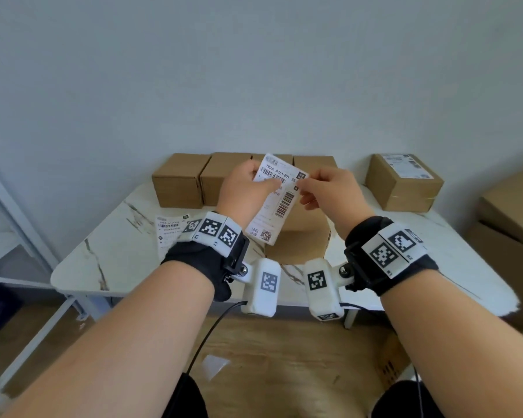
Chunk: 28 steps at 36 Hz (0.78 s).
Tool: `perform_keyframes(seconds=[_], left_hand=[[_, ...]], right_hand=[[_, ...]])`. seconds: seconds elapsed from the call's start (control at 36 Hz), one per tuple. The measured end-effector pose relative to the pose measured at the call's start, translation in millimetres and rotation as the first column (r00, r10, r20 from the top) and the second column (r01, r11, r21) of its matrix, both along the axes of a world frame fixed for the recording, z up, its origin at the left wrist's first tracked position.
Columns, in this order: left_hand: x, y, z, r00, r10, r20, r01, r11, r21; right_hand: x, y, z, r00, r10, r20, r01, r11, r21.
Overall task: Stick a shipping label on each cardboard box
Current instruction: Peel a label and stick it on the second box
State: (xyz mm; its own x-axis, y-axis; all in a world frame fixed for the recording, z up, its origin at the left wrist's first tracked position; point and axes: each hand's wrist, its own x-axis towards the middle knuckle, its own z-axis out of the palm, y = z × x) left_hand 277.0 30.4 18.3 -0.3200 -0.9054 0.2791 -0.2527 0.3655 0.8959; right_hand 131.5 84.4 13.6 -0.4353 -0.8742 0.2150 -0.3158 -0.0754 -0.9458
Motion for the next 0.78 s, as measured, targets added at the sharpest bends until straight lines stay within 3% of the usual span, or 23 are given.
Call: perform_keyframes(seconds=[0.28, 0.78], left_hand=[[-15, 3, 0, 0.999, -0.029, 0.017, 0.03, 0.999, -0.039], [-20, 5, 8, 0.996, -0.088, 0.008, 0.088, 0.996, -0.028]], right_hand=[[-20, 9, -9, 0.997, -0.022, 0.079, 0.026, 0.999, -0.046], [-26, 12, -5, 0.997, -0.017, 0.073, 0.022, 0.998, -0.065]])
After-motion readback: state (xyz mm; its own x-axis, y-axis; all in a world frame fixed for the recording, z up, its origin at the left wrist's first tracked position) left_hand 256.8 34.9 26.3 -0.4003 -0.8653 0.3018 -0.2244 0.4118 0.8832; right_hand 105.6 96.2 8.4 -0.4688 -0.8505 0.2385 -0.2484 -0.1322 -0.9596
